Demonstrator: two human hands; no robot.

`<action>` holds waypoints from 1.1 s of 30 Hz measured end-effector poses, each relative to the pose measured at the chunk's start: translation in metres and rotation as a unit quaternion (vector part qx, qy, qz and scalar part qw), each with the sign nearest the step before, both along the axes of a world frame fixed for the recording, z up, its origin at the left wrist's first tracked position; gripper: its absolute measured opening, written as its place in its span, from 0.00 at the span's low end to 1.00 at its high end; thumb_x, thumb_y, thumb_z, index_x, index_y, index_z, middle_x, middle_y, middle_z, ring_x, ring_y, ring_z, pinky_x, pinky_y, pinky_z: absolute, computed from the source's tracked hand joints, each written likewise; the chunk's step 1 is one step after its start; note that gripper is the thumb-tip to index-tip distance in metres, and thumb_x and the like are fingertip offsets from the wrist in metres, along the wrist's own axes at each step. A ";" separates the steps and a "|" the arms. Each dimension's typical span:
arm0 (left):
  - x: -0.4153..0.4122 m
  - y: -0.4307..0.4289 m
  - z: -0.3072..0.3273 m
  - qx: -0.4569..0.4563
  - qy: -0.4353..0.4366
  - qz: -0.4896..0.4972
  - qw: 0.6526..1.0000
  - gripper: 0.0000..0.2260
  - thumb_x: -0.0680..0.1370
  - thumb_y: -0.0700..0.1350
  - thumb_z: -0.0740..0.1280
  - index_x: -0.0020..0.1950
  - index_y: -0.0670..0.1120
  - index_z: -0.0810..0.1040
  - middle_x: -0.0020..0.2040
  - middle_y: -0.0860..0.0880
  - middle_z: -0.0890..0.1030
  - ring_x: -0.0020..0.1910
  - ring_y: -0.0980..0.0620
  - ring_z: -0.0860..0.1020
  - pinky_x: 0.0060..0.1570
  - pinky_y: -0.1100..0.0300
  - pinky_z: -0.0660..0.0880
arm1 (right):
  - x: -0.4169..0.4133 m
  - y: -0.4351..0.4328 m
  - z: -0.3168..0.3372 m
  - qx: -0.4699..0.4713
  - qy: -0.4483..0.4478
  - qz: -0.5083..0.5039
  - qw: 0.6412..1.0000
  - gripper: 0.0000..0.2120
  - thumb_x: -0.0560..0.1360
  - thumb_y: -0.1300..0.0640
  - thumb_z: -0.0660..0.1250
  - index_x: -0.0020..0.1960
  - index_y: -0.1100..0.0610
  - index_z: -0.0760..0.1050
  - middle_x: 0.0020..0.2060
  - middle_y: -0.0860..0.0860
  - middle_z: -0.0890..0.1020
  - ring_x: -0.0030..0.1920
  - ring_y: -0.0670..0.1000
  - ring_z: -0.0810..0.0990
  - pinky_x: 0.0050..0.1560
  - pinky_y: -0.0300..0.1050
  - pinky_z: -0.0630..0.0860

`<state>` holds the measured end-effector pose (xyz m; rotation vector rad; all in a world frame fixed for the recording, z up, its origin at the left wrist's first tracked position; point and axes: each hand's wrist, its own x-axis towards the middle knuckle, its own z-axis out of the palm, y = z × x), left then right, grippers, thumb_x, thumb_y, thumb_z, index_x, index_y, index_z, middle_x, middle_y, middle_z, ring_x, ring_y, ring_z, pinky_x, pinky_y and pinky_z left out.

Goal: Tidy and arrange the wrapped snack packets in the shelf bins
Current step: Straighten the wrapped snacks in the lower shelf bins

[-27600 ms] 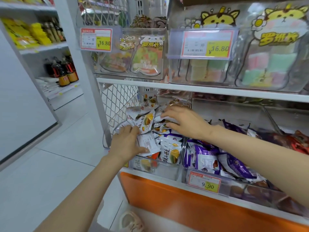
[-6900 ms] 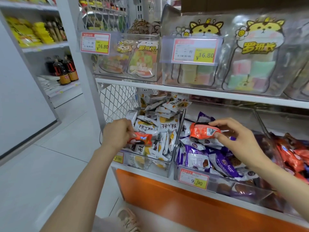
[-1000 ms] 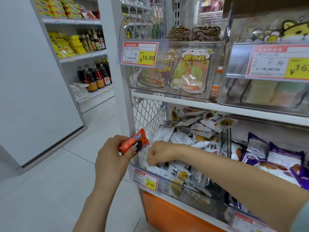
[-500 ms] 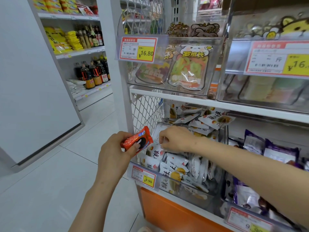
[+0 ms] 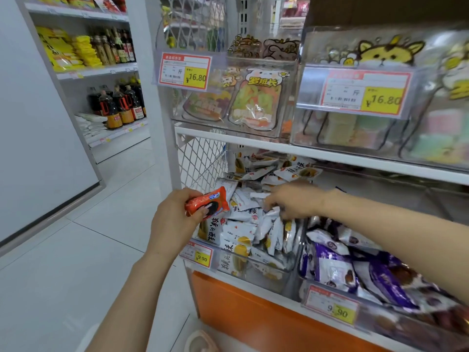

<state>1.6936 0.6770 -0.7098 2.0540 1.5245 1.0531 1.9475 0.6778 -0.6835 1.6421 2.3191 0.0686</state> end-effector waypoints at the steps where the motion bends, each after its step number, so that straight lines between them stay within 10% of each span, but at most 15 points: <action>1: 0.000 0.000 -0.001 0.000 0.004 0.002 1.000 0.10 0.72 0.43 0.71 0.53 0.48 0.79 0.51 0.49 0.79 0.49 0.49 0.76 0.48 0.56 0.72 | 0.007 0.000 0.001 0.009 0.036 -0.021 0.999 0.14 0.74 0.58 0.64 0.59 0.49 0.75 0.54 0.49 0.78 0.48 0.52 0.77 0.40 0.41 0.71; 10: -0.001 0.002 -0.001 0.019 0.003 0.079 0.997 0.11 0.74 0.45 0.70 0.56 0.47 0.78 0.52 0.46 0.79 0.50 0.45 0.76 0.44 0.55 0.70 | 0.009 -0.010 0.015 -0.139 0.233 -0.085 0.959 0.19 0.72 0.68 0.59 0.40 0.46 0.81 0.56 0.48 0.81 0.58 0.55 0.78 0.64 0.56 0.72; 15: -0.003 -0.002 -0.001 0.021 -0.022 0.132 0.991 0.12 0.74 0.46 0.69 0.56 0.46 0.77 0.53 0.46 0.79 0.52 0.44 0.76 0.44 0.54 0.69 | -0.035 0.016 0.011 -0.033 0.345 -0.067 0.936 0.15 0.77 0.62 0.62 0.62 0.52 0.74 0.59 0.45 0.76 0.60 0.47 0.74 0.65 0.44 0.69; 21: -0.010 -0.004 -0.001 0.026 -0.059 0.144 0.988 0.10 0.75 0.48 0.69 0.54 0.46 0.77 0.50 0.46 0.79 0.48 0.46 0.76 0.42 0.57 0.67 | -0.080 0.080 -0.044 0.037 0.266 -0.148 0.952 0.34 0.76 0.47 0.65 0.75 0.55 0.55 0.73 0.57 0.60 0.72 0.60 0.60 0.69 0.52 0.63; 33: -0.020 0.003 0.001 0.017 -0.049 0.141 0.989 0.10 0.75 0.49 0.69 0.54 0.47 0.76 0.50 0.49 0.78 0.46 0.49 0.74 0.40 0.58 0.66 | -0.075 0.048 -0.025 0.158 0.498 -0.057 0.851 0.09 0.72 0.62 0.69 0.52 0.57 0.75 0.46 0.49 0.78 0.45 0.47 0.75 0.43 0.38 0.69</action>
